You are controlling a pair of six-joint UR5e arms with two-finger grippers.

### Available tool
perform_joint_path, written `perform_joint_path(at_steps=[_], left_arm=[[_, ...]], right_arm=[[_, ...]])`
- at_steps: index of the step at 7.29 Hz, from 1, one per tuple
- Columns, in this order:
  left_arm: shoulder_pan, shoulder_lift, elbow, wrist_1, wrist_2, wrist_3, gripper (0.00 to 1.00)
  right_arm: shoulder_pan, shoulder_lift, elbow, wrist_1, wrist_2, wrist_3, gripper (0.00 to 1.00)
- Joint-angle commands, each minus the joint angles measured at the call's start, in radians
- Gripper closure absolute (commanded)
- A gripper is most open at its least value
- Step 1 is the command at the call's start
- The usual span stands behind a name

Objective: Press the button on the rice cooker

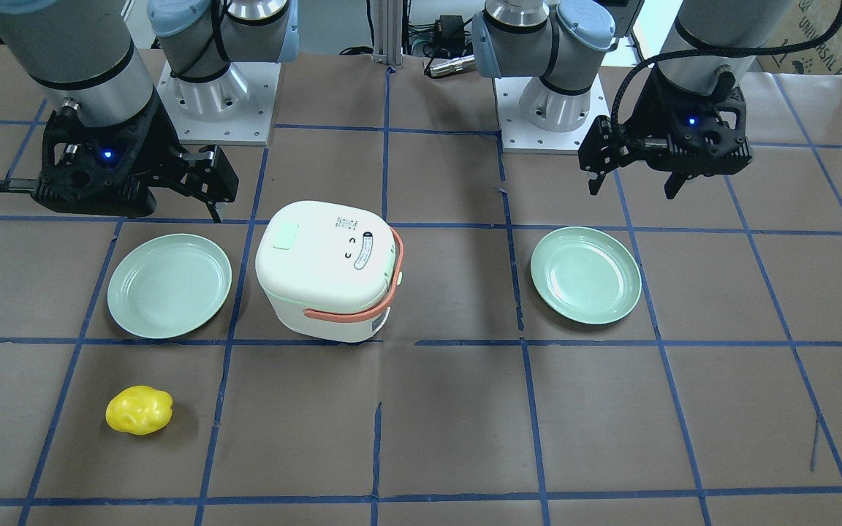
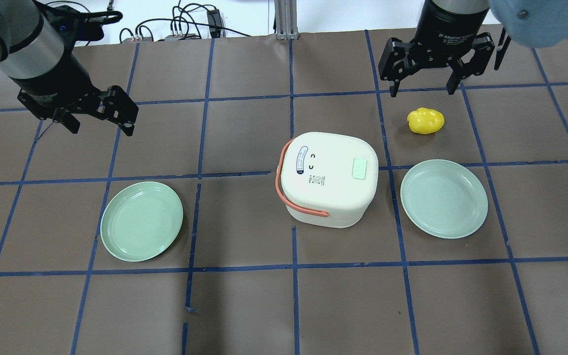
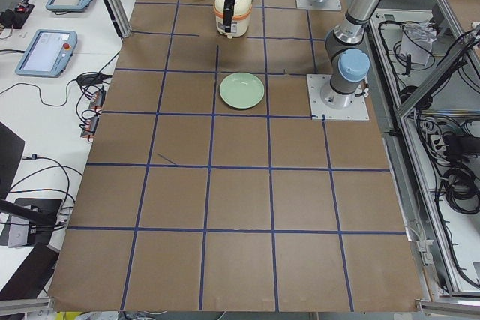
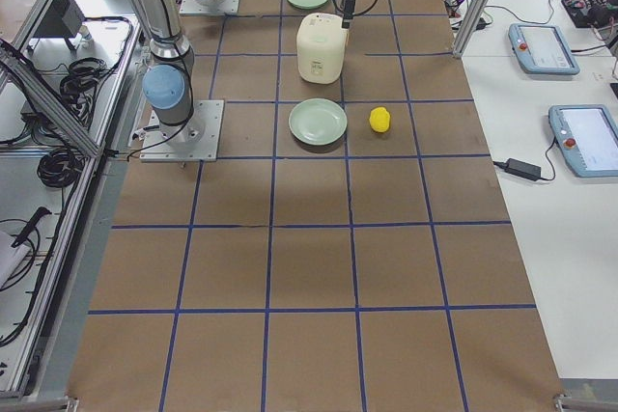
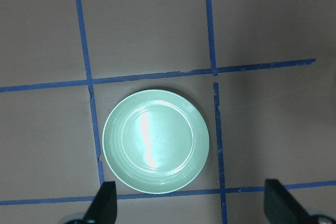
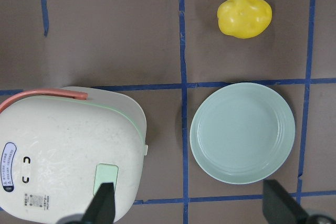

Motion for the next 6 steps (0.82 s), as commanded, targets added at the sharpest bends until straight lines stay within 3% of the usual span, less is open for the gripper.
perform_joint_path(at_steps=[1, 6], left_arm=[[0.000, 0.000, 0.000, 0.000, 0.000, -0.001, 0.00], [0.000, 0.001, 0.000, 0.000, 0.000, -0.001, 0.00]], right_arm=[[0.000, -0.004, 0.002, 0.001, 0.000, 0.000, 0.00], [0.037, -0.004, 0.000, -0.016, 0.002, 0.023, 0.00]])
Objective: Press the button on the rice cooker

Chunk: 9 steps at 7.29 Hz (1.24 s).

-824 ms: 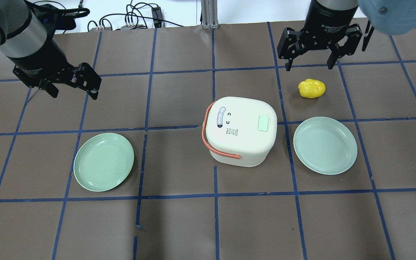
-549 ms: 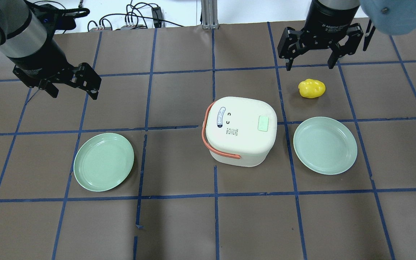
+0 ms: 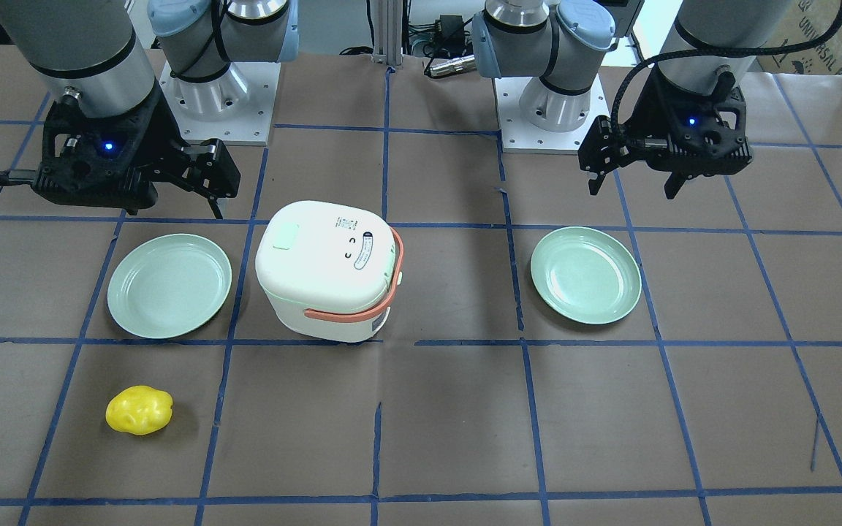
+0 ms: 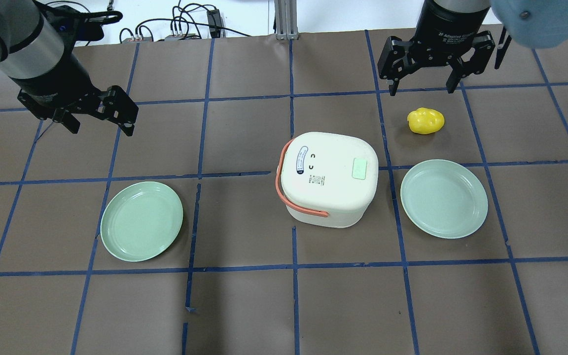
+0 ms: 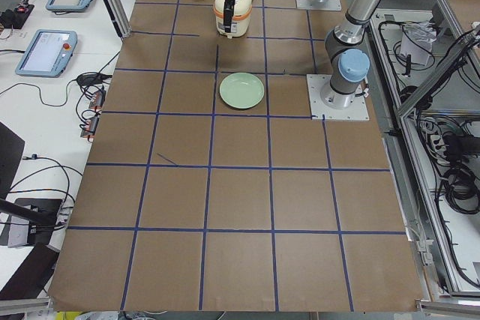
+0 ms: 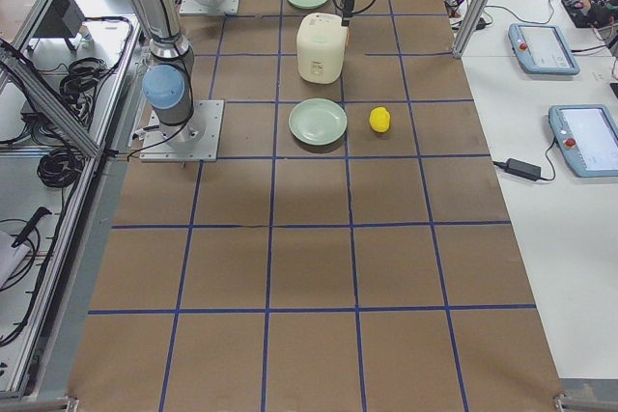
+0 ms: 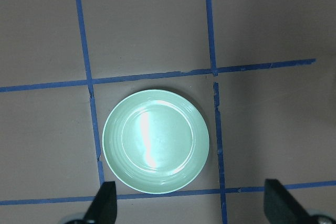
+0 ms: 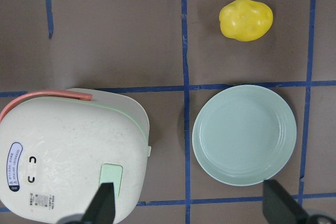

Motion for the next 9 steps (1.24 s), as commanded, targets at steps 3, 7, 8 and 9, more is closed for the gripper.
perform_joint_path(at_steps=[3, 7, 8, 9], left_arm=[[0.000, 0.000, 0.000, 0.000, 0.000, 0.001, 0.00], [0.000, 0.000, 0.000, 0.000, 0.000, 0.001, 0.00], [0.000, 0.001, 0.000, 0.000, 0.000, 0.000, 0.00], [0.000, 0.000, 0.000, 0.000, 0.000, 0.000, 0.00]], right_arm=[[0.114, 0.013, 0.068, -0.043, -0.002, 0.213, 0.00], [0.114, -0.025, 0.225, -0.222, 0.019, 0.190, 0.75], [0.114, -0.016, 0.228, -0.225, 0.024, 0.181, 0.83], [0.114, -0.015, 0.230, -0.225, 0.024, 0.173, 0.85]])
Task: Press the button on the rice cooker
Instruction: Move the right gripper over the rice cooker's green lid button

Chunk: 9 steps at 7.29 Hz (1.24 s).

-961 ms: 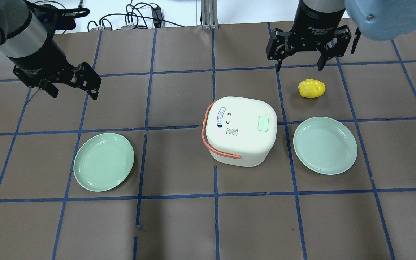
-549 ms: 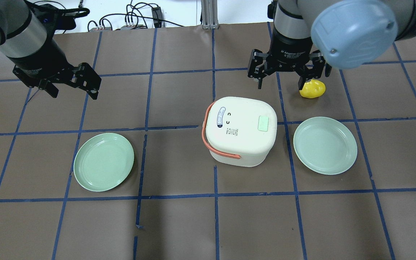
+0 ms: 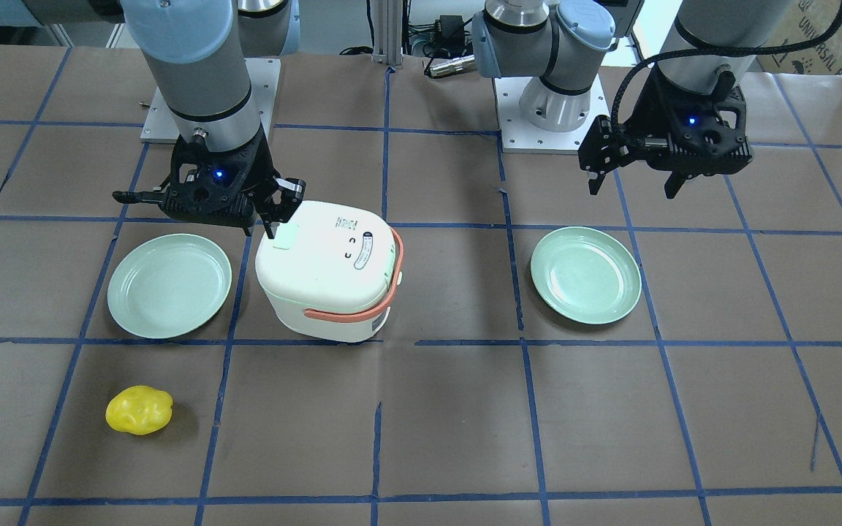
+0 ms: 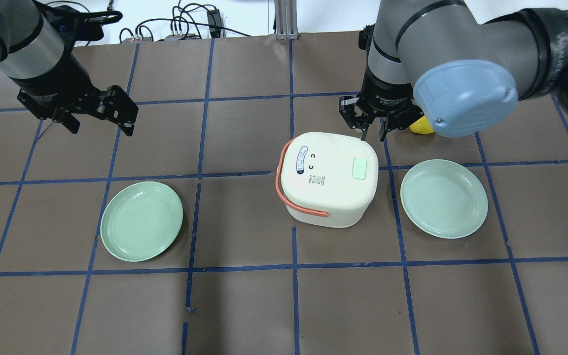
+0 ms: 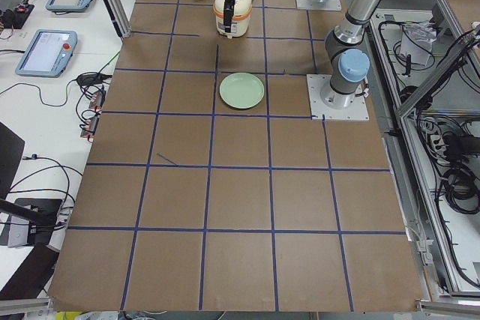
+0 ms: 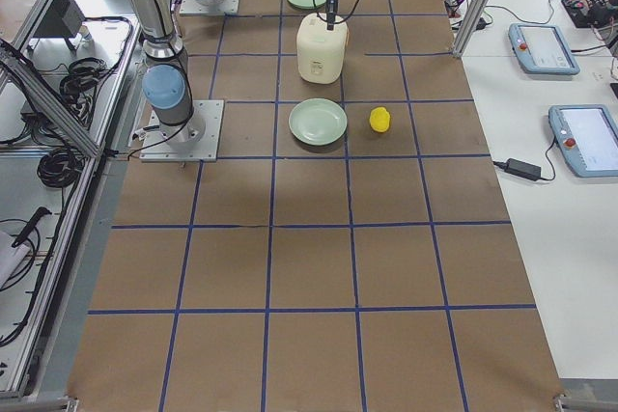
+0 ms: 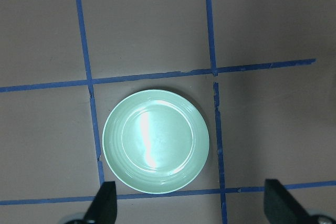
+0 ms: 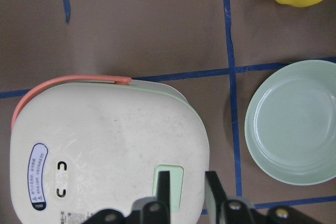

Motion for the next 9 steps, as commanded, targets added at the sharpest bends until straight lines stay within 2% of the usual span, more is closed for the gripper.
perform_joint_path(at_steps=[1, 3, 9], left_arm=[[0.000, 0.000, 0.000, 0.000, 0.000, 0.001, 0.00], [0.000, 0.000, 0.000, 0.000, 0.000, 0.000, 0.00], [0.000, 0.000, 0.000, 0.000, 0.000, 0.000, 0.00]], right_arm=[[0.000, 0.002, 0.006, -0.005, 0.004, -0.017, 0.86], [0.002, 0.007, 0.015, -0.007, 0.038, -0.027, 0.86], [0.002, 0.002, 0.079, -0.022, 0.067, -0.029, 0.86]])
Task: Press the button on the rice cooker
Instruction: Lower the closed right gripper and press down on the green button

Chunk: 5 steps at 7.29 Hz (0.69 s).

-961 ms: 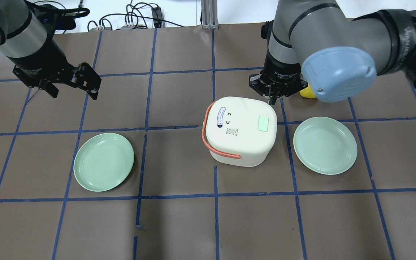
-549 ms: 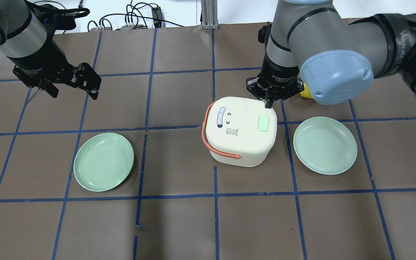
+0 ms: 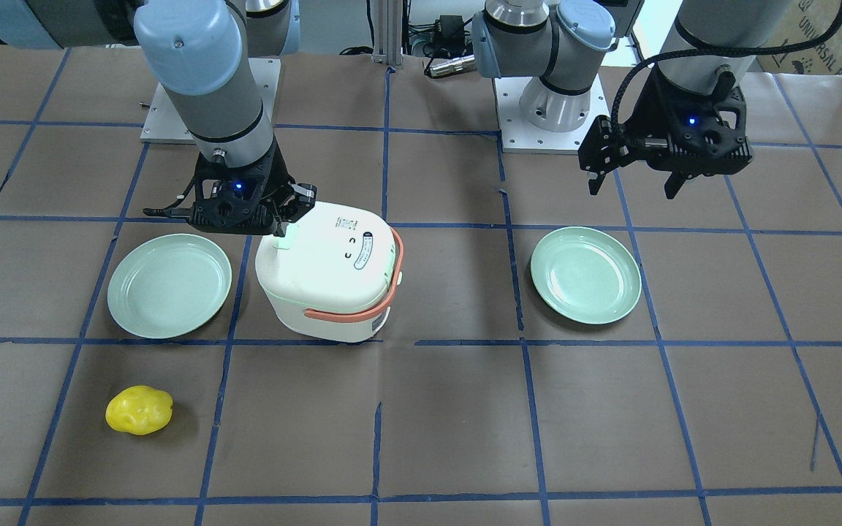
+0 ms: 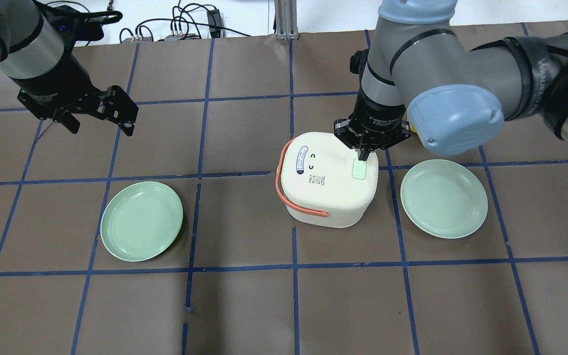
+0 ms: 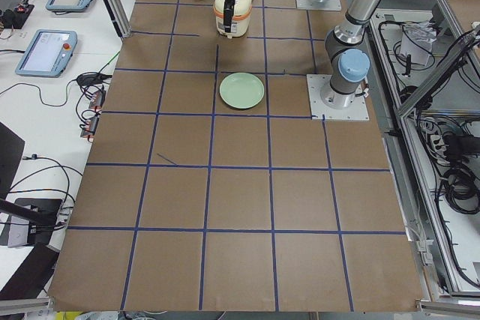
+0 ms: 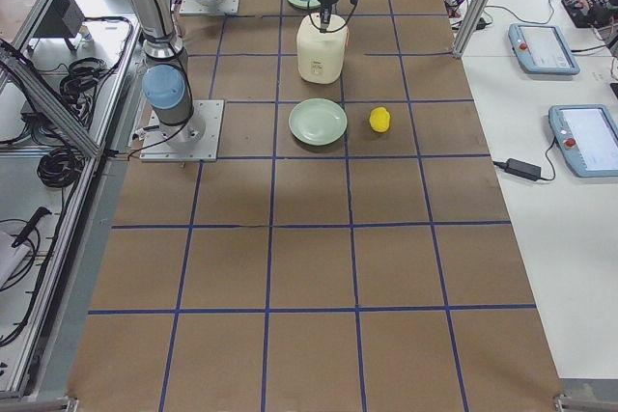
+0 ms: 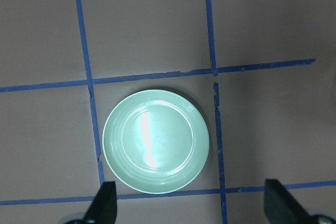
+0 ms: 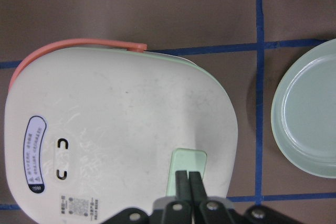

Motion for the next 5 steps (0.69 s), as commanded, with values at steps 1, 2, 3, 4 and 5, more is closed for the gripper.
perform_joint_path(at_steps=[1, 2, 3, 4, 5], left_arm=[[0.000, 0.000, 0.000, 0.000, 0.000, 0.000, 0.00], [0.000, 0.000, 0.000, 0.000, 0.000, 0.000, 0.00], [0.000, 0.000, 0.000, 0.000, 0.000, 0.000, 0.00], [0.000, 0.000, 0.000, 0.000, 0.000, 0.000, 0.00], [0.000, 0.000, 0.000, 0.000, 0.000, 0.000, 0.00]], right_arm=[[0.000, 0.003, 0.007, -0.003, 0.004, 0.000, 0.86], [0.000, 0.006, 0.007, -0.003, 0.002, 0.003, 0.85], [0.000, 0.007, 0.007, -0.003, 0.002, 0.002, 0.85], [0.000, 0.007, 0.009, -0.003, 0.002, 0.000, 0.85], [0.000, 0.012, 0.013, -0.003, 0.002, 0.000, 0.85]])
